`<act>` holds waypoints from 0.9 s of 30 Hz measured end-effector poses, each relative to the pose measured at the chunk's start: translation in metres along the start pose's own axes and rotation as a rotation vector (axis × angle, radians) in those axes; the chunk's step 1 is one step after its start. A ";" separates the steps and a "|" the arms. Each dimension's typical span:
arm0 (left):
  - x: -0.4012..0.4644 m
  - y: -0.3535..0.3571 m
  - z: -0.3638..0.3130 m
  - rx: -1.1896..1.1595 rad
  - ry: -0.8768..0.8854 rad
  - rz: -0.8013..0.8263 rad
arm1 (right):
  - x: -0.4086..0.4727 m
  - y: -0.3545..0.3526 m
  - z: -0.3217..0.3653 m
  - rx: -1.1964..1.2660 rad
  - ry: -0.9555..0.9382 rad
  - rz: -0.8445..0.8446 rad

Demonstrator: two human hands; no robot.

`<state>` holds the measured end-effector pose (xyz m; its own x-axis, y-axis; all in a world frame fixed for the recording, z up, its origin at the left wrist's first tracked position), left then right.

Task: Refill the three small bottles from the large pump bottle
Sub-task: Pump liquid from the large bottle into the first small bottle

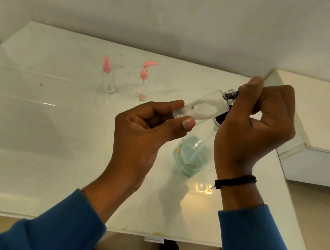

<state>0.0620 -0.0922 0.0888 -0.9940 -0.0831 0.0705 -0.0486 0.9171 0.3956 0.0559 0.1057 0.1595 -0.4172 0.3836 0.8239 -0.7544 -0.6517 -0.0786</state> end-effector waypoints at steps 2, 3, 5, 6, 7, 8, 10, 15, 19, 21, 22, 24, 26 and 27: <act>0.001 -0.001 0.000 0.007 0.005 0.001 | -0.002 0.000 0.001 0.011 0.010 -0.008; 0.000 -0.001 0.000 0.009 0.007 0.001 | -0.004 0.000 0.000 0.022 0.017 -0.013; 0.000 0.000 0.001 0.010 0.006 -0.002 | -0.007 -0.001 -0.002 0.031 0.025 -0.012; -0.001 0.000 0.001 0.013 0.005 -0.005 | -0.006 -0.001 -0.003 0.027 0.025 -0.009; -0.001 0.000 0.001 0.019 0.003 -0.004 | -0.004 -0.001 -0.002 0.016 0.021 -0.008; -0.001 0.001 0.000 0.025 0.003 -0.001 | -0.001 -0.001 -0.001 0.002 0.011 -0.009; 0.000 0.001 0.000 0.028 0.006 0.005 | 0.002 0.001 0.001 -0.010 -0.003 -0.009; 0.000 0.002 0.000 0.023 0.008 0.004 | -0.006 0.000 -0.003 0.003 0.010 -0.012; 0.000 0.001 0.000 0.009 0.001 0.002 | 0.001 0.001 0.001 -0.029 -0.010 -0.007; 0.000 0.001 -0.001 0.012 0.006 0.006 | 0.002 0.002 0.002 -0.030 -0.006 -0.007; 0.000 0.000 -0.001 0.011 0.009 0.007 | -0.001 0.001 0.001 -0.020 0.001 -0.011; 0.000 0.000 0.000 0.007 0.010 0.004 | -0.005 0.001 -0.001 -0.002 0.013 -0.013; -0.001 0.000 0.000 0.007 0.005 -0.001 | -0.004 0.001 -0.002 -0.001 0.016 -0.006; -0.001 0.000 0.000 0.008 0.003 0.000 | -0.002 0.001 -0.001 -0.008 0.009 -0.004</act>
<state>0.0628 -0.0919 0.0886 -0.9938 -0.0839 0.0734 -0.0490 0.9204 0.3879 0.0556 0.1051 0.1575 -0.4185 0.3926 0.8190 -0.7602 -0.6449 -0.0794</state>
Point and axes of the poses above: each hand's wrist, its own x-axis towards the middle knuckle, its own y-axis out of the palm, z = x × y, the point moved 9 cm from there along x, towards the middle knuckle, and after that the axes turned 7 degrees about z, right-handed, at the moved point
